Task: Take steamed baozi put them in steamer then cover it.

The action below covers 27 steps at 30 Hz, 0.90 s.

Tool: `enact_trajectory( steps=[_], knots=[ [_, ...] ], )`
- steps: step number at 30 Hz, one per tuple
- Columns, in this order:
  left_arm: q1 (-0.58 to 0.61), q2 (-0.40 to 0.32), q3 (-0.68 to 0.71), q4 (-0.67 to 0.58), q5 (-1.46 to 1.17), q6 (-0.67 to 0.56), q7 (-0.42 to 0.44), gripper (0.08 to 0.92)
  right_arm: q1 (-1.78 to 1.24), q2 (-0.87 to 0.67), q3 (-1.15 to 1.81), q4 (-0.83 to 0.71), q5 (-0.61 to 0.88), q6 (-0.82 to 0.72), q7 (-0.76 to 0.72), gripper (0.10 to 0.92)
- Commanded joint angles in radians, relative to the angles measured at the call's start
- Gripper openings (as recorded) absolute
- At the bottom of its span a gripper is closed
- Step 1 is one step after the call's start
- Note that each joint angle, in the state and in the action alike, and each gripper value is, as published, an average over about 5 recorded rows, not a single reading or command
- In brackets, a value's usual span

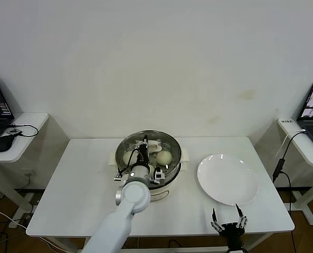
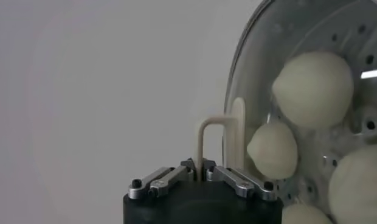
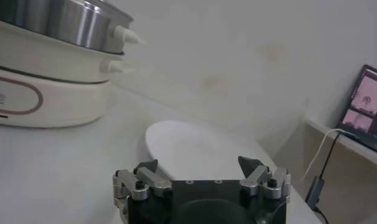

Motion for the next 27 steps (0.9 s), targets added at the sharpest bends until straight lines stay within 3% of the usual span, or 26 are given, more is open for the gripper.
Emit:
enact_trajectory(
  steps=[1,5,11,21,24,27],
  knots=[
    [0.012,-0.008,-0.007,-0.017,0.002,-0.008,-0.003,0.143,0.0,0.0,-0.004,-0.002,-0.002,0.0,0.0,0.823],
    [0.031,0.002,-0.017,-0.07,0.0,-0.009,0.001,0.191,-0.001,0.0,-0.004,-0.002,-0.003,0.001,0.0,0.823],
    [0.121,0.037,-0.032,-0.202,-0.006,-0.018,-0.002,0.363,-0.001,0.001,-0.01,-0.005,-0.011,0.002,0.0,0.823],
    [0.397,0.179,-0.083,-0.547,-0.182,-0.036,-0.03,0.649,0.003,0.001,-0.013,-0.021,-0.018,0.002,-0.001,0.823],
    [0.522,0.22,-0.135,-0.642,-0.282,-0.065,-0.081,0.735,0.007,0.001,-0.014,-0.028,-0.02,0.001,-0.003,0.823],
    [0.658,0.247,-0.247,-0.703,-0.529,-0.124,-0.22,0.798,0.007,0.001,-0.015,-0.028,-0.017,0.002,-0.008,0.823]
  ],
)
